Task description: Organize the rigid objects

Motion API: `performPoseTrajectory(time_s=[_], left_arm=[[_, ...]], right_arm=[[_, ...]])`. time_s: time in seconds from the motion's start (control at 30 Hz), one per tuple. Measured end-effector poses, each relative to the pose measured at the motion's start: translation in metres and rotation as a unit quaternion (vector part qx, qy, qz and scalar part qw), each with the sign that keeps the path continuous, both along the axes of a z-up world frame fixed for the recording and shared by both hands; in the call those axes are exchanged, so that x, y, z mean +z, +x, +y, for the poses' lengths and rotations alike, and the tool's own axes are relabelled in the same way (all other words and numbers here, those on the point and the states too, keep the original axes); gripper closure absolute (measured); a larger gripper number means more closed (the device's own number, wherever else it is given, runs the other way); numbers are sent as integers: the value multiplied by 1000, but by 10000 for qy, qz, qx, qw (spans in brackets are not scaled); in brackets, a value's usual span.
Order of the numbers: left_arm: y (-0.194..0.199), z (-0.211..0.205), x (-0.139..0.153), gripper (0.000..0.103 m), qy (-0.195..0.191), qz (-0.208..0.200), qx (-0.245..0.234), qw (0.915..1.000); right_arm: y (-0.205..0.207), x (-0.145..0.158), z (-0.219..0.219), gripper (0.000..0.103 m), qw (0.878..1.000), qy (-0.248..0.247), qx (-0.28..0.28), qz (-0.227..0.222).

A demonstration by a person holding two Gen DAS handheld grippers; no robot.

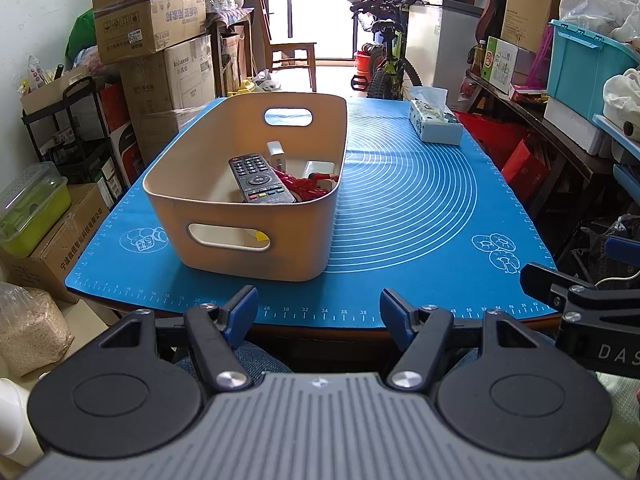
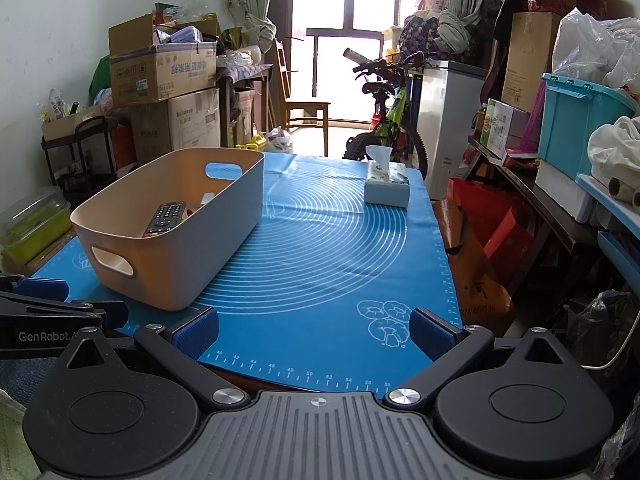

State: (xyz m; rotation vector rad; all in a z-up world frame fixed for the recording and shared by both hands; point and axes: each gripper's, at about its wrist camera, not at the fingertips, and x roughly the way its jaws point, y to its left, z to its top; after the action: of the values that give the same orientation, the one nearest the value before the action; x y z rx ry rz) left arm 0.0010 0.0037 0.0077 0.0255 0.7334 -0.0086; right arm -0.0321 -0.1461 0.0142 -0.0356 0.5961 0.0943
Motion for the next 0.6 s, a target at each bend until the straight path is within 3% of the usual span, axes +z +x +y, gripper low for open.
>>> performPoseTrajectory(time_s=[0.6], left_arm=[[0,0,0,34,4,-8,3,10000]], right_arm=[[1,-3,-2,2,10000,-3,13,23]])
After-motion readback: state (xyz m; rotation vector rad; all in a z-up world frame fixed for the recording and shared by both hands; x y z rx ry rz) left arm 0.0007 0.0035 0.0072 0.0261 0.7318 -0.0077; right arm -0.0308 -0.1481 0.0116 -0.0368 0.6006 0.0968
